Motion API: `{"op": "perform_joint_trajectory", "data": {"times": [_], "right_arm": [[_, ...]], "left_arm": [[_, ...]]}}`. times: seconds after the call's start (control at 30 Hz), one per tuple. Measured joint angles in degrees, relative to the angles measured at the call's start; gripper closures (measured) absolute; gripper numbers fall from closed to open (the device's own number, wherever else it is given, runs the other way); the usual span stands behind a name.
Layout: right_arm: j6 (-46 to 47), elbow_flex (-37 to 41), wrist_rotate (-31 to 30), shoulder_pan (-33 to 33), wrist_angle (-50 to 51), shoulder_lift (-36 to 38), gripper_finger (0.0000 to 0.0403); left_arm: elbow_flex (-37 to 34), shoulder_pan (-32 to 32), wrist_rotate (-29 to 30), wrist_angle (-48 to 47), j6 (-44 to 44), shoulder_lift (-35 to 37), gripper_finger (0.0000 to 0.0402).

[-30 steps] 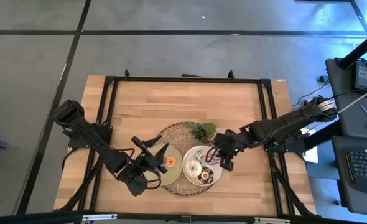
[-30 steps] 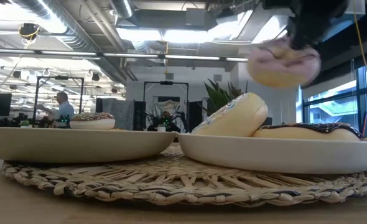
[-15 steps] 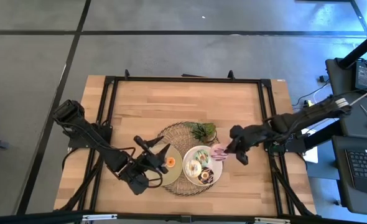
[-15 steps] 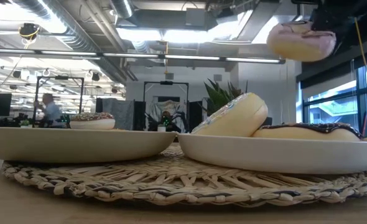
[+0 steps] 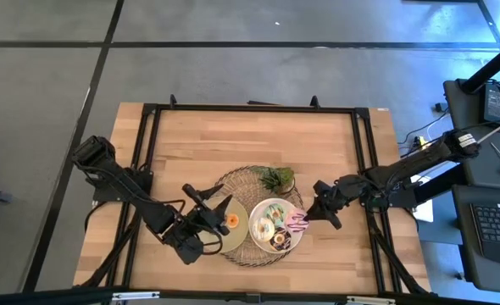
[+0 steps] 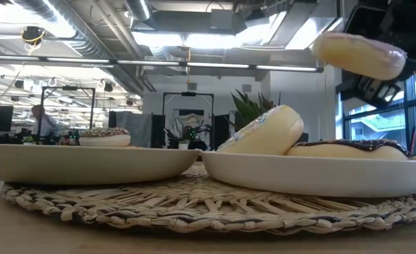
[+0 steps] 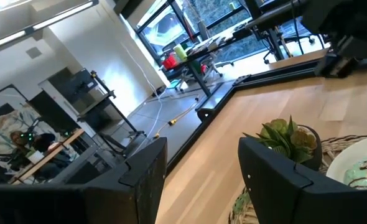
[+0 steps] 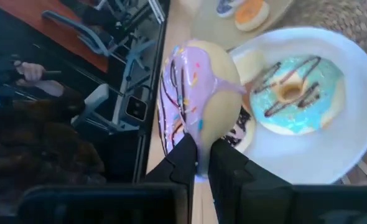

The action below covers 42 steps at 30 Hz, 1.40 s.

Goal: Pick & Place donuts
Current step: Put the large pink donut on the white plate

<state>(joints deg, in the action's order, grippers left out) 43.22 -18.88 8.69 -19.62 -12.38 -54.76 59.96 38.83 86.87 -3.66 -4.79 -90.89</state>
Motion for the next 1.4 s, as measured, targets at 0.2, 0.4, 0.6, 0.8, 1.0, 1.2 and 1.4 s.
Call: {"op": "perform_joint_trajectory", "data": {"times": [0.2, 0.4, 0.6, 0.8, 1.0, 1.2, 1.4], "right_arm": [[4.7, 4.1, -3.1, 0.0, -2.2, -0.4, 0.0363], [7.6, 5.2, -3.1, 0.0, -4.8, -2.2, 0.0363], [7.5, 5.2, -3.1, -0.5, -7.5, -5.6, 0.0363], [7.7, 5.2, -2.6, -2.5, -13.2, -10.3, 0.0363], [7.7, 5.2, -2.6, -3.2, -17.1, -15.5, 0.0363], [7.7, 5.2, -2.8, -3.2, -20.9, -19.4, 0.0363], [7.5, 5.2, -4.1, -3.2, -20.5, -20.4, 0.0363]], "left_arm": [[0.0, -0.7, -1.4, 0.0, -0.4, 0.0, 0.0206], [-0.3, -2.6, -7.7, 0.0, -0.4, 0.0, 0.0210], [-0.4, -4.8, -13.0, -2.4, -0.5, 0.0, 0.0208], [-0.4, -5.3, -13.5, -2.6, -0.6, 0.0, 0.0211], [-0.4, -5.3, -13.5, -2.6, -0.6, 0.0, 0.0210], [-0.4, -5.3, -13.6, -2.6, -0.6, 0.0, 0.0212], [-0.4, -5.3, -13.6, -2.6, -0.9, 0.0, 0.0210]]}}
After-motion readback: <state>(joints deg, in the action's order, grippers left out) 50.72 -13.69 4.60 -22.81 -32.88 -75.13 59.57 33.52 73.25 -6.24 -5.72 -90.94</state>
